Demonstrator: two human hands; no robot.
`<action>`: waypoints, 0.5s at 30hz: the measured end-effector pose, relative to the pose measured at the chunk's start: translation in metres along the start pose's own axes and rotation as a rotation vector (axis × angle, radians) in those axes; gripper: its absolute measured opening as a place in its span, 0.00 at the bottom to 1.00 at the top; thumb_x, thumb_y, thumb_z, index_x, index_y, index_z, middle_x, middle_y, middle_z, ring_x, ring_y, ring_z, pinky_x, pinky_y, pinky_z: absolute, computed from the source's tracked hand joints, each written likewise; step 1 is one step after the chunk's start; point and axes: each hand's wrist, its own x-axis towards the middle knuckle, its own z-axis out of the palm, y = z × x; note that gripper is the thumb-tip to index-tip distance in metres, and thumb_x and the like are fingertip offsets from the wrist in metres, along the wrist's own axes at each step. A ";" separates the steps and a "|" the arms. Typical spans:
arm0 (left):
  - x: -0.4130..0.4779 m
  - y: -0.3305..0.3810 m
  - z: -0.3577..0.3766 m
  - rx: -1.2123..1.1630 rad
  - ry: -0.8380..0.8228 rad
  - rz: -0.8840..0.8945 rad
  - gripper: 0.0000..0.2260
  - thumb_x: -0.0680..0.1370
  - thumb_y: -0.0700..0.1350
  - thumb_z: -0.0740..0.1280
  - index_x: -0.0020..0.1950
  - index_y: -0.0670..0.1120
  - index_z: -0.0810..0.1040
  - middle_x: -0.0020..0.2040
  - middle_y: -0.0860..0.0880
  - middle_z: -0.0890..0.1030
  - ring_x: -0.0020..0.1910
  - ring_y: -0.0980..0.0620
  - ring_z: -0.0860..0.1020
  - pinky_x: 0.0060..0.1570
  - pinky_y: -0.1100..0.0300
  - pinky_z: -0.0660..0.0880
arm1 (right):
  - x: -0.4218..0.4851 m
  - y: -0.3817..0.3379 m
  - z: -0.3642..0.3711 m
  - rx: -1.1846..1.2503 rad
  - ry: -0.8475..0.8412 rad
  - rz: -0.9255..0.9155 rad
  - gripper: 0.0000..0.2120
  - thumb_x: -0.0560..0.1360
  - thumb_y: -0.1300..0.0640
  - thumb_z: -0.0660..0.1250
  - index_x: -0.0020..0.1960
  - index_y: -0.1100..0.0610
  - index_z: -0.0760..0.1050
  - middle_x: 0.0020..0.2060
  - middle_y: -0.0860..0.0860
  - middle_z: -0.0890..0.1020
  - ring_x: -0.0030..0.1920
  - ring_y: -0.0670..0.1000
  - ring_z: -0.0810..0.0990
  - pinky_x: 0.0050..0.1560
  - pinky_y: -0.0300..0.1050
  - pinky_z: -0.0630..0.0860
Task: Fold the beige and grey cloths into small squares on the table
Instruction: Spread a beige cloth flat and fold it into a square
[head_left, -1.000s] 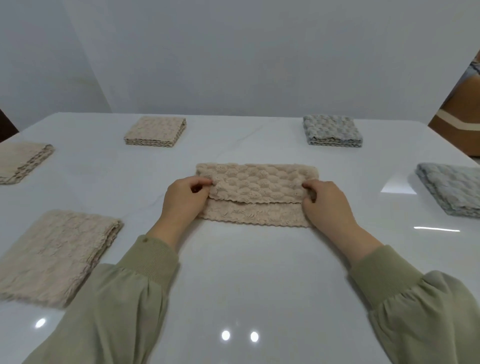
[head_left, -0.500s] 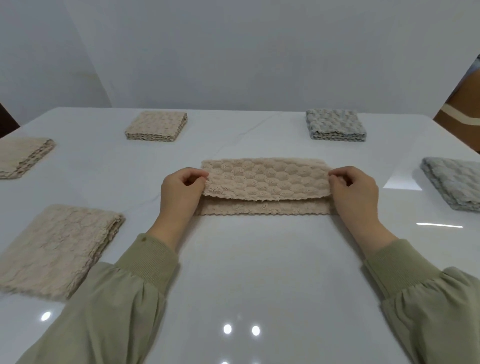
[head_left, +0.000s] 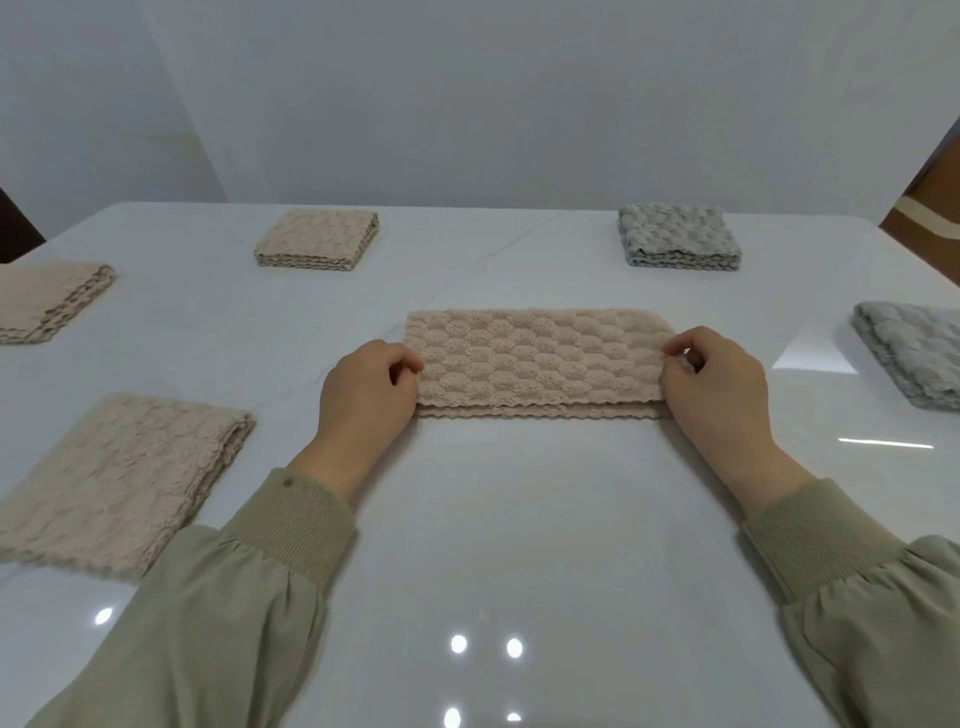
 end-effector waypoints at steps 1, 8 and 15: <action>0.000 0.000 0.000 -0.011 0.021 0.015 0.10 0.75 0.37 0.62 0.45 0.48 0.82 0.45 0.52 0.79 0.45 0.52 0.76 0.48 0.58 0.72 | -0.001 -0.001 -0.001 0.020 0.032 -0.003 0.07 0.72 0.66 0.61 0.45 0.60 0.77 0.34 0.55 0.76 0.41 0.57 0.74 0.50 0.54 0.71; 0.000 0.000 0.000 0.016 0.057 0.039 0.11 0.75 0.36 0.60 0.44 0.47 0.81 0.45 0.50 0.79 0.45 0.50 0.75 0.46 0.56 0.71 | -0.001 -0.001 -0.001 -0.040 -0.025 0.003 0.06 0.70 0.67 0.62 0.42 0.61 0.77 0.33 0.53 0.76 0.41 0.58 0.75 0.51 0.54 0.71; 0.001 0.000 0.002 0.283 -0.044 0.057 0.09 0.75 0.38 0.61 0.47 0.47 0.80 0.43 0.51 0.75 0.45 0.48 0.73 0.42 0.57 0.67 | 0.004 0.007 0.007 -0.273 -0.110 -0.066 0.07 0.68 0.65 0.63 0.44 0.59 0.77 0.41 0.56 0.78 0.47 0.60 0.74 0.50 0.52 0.68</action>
